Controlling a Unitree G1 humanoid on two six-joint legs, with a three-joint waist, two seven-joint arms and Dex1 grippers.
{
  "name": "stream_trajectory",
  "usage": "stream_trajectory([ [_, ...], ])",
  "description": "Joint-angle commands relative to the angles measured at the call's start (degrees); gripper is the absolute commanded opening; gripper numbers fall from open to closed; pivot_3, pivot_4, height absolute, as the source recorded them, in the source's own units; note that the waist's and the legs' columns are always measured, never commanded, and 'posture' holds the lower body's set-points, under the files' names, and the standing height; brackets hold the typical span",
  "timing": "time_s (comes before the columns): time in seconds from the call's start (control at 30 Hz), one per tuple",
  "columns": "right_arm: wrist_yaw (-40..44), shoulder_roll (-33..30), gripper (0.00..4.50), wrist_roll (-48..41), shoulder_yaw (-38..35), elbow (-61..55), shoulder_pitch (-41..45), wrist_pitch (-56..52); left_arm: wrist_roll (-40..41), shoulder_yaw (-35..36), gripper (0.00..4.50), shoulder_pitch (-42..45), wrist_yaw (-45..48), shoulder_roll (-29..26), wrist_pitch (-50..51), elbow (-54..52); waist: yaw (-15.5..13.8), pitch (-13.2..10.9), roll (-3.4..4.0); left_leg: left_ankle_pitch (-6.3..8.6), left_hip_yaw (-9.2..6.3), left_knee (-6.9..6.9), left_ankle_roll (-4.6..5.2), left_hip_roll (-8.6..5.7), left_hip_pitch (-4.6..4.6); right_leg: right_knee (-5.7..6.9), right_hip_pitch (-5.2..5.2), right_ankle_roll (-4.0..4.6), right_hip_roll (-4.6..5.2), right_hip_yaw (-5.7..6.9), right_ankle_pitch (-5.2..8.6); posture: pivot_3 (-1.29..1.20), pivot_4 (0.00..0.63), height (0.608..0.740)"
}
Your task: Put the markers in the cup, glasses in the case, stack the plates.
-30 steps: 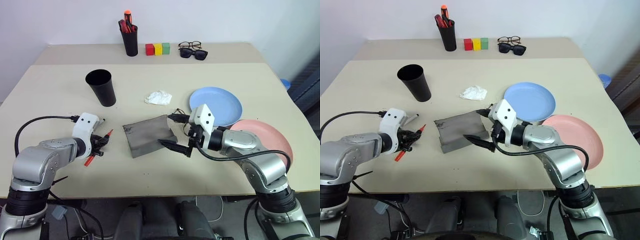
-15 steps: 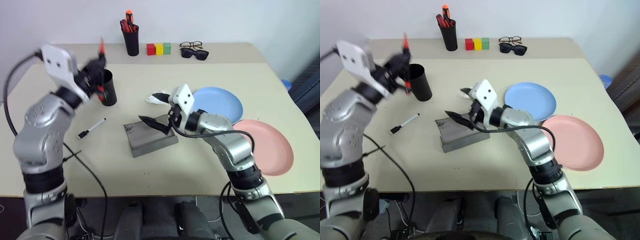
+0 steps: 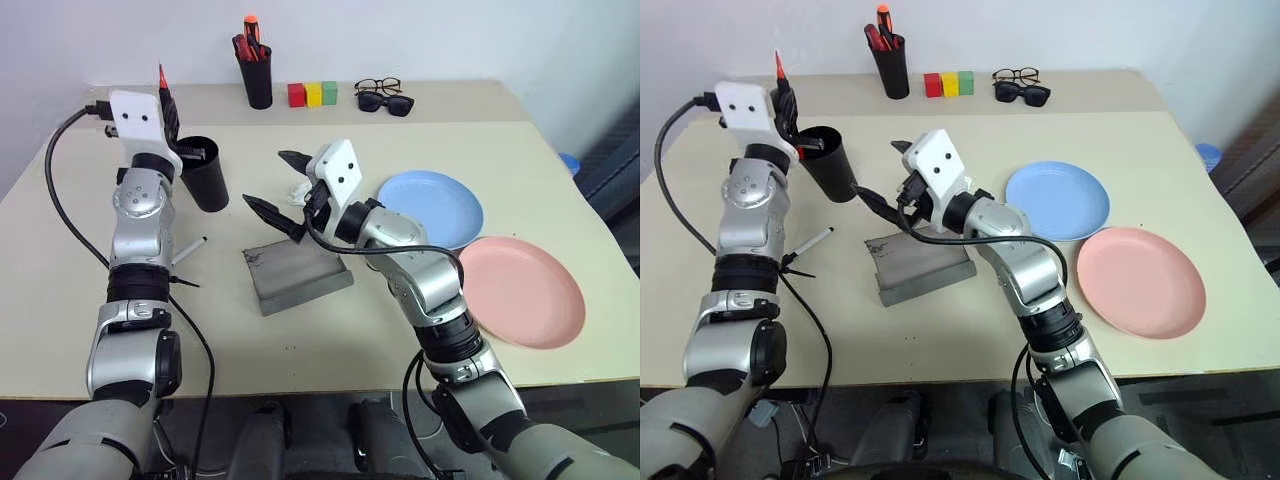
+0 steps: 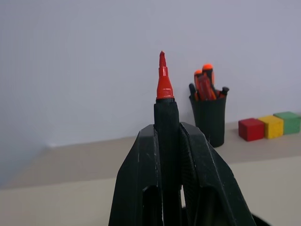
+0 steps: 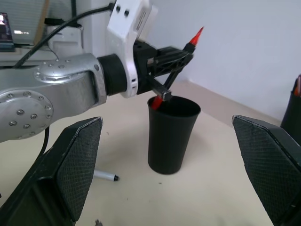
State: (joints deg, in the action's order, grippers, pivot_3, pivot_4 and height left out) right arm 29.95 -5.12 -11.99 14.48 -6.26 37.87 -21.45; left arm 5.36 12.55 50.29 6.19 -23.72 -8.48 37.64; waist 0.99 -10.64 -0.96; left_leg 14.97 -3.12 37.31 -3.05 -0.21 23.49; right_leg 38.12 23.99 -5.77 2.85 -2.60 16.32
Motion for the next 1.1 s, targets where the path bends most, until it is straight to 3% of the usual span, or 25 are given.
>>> stream_trajectory([
  [0.03, -0.25, -0.03, 4.50, 0.01, 0.04, -3.75, -0.39, -0.37, 0.65, 0.48, 0.03, 1.96, 1.14, 0.17, -3.84, 1.64, 0.03, 0.00, 0.00, 0.00, 0.00, 0.01, 0.00, 0.00, 0.00, 0.01, 0.00, 0.00, 0.00, 0.00, 0.00, 0.00, 0.150, 0.740],
  [0.4, 0.56, 0.10, 4.50, -0.35, 0.12, -3.60, -0.09, -0.91, 6.65, 3.33, 0.03, -1.01, 4.40, 0.25, -1.25, -6.18, 0.21, 0.00, 0.00, 0.00, -0.02, 0.02, 0.00, 0.02, 0.00, 0.07, 0.03, 0.00, -0.03, 0.00, 0.00, 0.00, 0.150, 0.740],
  [0.43, 0.77, 0.15, 4.50, -0.46, 0.14, -3.50, -0.10, -0.88, 5.89, 2.90, 1.02, -1.35, 4.23, -0.13, -0.59, -6.55, 0.20, 0.00, 0.00, 0.00, -0.02, 0.02, 0.00, 0.02, 0.00, 0.07, 0.02, 0.00, -0.03, -0.01, 0.00, 0.00, 0.150, 0.740],
  [0.6, 1.59, 0.84, 4.50, -0.76, 0.46, -2.84, 0.11, -0.64, 5.31, 2.58, 3.38, -1.42, 3.96, -0.04, 0.27, -5.87, 0.18, 0.00, 0.00, 0.00, -0.02, 0.04, 0.00, 0.02, 0.00, 0.08, 0.02, 0.00, -0.04, 0.00, 0.00, 0.00, 0.150, 0.740],
  [0.83, 2.01, 1.19, 4.50, -0.40, 0.45, -2.31, 0.39, -0.29, 6.46, 3.67, 3.38, -2.94, 4.20, -0.19, 0.21, -8.64, 0.20, 0.00, 0.00, 0.00, -0.03, 0.05, 0.00, 0.02, 0.00, 0.09, 0.02, 0.00, -0.04, 0.00, 0.00, 0.00, 0.150, 0.740],
  [0.93, 1.81, 0.41, 4.50, -0.27, -0.13, -3.57, -0.01, -0.79, 13.66, 7.10, 3.38, -8.36, 10.97, -4.31, 5.44, -19.51, 0.94, 0.00, 0.00, -0.01, -0.02, 0.03, 0.00, 0.04, 0.00, 0.10, 0.04, 0.00, -0.05, -0.02, 0.00, 0.00, 0.150, 0.740],
  [1.0, 1.94, -0.54, 4.50, -0.46, -0.83, -4.38, -0.34, -1.25, 20.00, 9.31, 4.25, -13.74, 16.13, -8.46, 13.54, -27.90, 1.81, 0.00, 0.00, -0.01, -0.03, -0.04, -0.02, 0.07, 0.00, 0.11, 0.08, 0.00, -0.05, -0.03, 0.00, 0.00, 0.150, 0.740],
  [1.03, 2.15, -1.13, 4.50, -0.59, -1.11, -4.72, -0.53, -1.42, 22.84, 10.08, 4.46, -16.77, 18.50, -10.93, 18.55, -31.75, 2.21, 0.00, 0.00, -0.02, -0.01, -0.05, -0.02, 0.09, 0.00, 0.12, 0.11, 0.00, -0.06, -0.05, 0.00, 0.00, 0.150, 0.740],
  [1.1, 2.91, -2.61, 4.50, -1.05, -1.70, -5.49, -1.00, -1.74, 28.58, 10.85, 4.46, -24.27, 23.77, -16.97, 29.84, -39.31, 2.69, 0.01, 0.01, -0.02, -0.03, -0.10, -0.03, 0.13, 0.00, 0.16, 0.14, 0.02, -0.07, -0.06, 0.01, 0.00, 0.150, 0.740],
])
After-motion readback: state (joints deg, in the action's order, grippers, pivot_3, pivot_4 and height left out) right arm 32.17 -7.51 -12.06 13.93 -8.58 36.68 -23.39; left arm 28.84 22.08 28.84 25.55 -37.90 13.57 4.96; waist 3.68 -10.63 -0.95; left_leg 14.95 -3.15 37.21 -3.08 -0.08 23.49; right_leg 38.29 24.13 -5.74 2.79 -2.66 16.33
